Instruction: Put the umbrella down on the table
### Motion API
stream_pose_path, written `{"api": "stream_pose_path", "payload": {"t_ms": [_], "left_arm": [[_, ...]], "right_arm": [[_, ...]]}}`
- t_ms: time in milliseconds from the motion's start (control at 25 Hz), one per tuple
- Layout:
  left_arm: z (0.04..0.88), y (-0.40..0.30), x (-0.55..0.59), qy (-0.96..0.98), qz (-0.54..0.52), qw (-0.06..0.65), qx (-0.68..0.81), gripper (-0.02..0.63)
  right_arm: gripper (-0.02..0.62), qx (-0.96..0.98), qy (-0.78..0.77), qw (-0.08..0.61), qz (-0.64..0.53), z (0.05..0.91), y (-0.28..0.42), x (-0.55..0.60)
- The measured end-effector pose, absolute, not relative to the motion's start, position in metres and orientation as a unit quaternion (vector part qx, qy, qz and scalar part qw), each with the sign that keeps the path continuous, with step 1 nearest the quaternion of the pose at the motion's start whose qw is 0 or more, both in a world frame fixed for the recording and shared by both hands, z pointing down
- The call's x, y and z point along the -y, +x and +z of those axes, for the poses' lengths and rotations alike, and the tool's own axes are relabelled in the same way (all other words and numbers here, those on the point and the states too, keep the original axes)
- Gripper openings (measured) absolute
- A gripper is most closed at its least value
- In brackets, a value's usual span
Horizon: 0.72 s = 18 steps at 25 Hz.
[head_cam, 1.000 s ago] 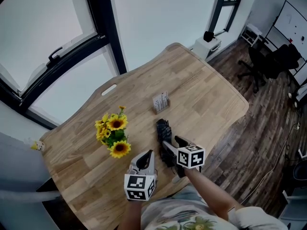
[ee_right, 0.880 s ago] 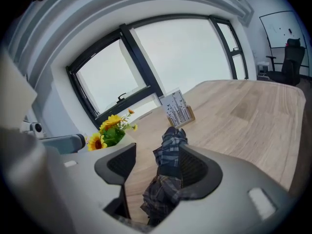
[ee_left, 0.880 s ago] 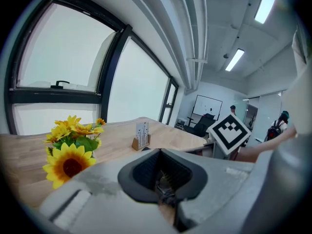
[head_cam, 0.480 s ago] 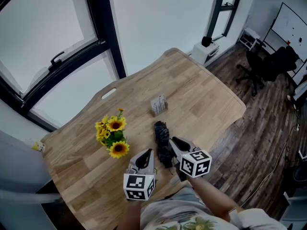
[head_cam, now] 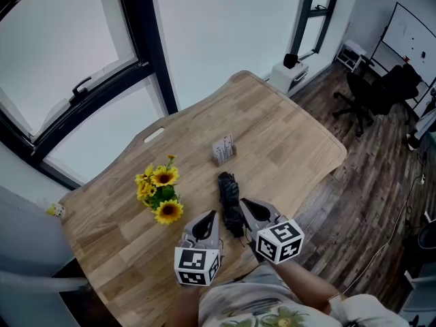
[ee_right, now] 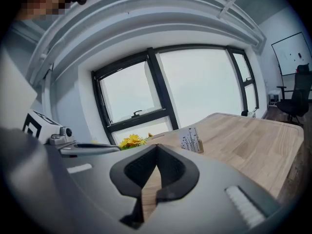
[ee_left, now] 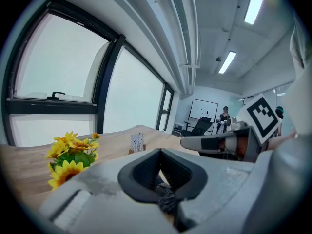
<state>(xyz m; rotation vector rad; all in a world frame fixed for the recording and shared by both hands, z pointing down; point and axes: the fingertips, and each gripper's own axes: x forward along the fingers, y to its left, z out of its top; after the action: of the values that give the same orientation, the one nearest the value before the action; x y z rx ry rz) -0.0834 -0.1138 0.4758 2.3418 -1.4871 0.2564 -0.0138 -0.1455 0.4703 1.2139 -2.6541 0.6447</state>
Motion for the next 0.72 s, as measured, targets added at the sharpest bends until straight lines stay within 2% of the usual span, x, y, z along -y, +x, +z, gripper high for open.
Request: {"api": "stream_pose_path", "payload": {"t_ms": [720], "left_arm": [[0.47, -0.083, 0.106, 0.829, 0.087, 0.172, 0.526, 0.002]], "right_arm": [[-0.002, 0.89, 0.395, 0.1, 0.204, 0.474, -0.022, 0.127]]}}
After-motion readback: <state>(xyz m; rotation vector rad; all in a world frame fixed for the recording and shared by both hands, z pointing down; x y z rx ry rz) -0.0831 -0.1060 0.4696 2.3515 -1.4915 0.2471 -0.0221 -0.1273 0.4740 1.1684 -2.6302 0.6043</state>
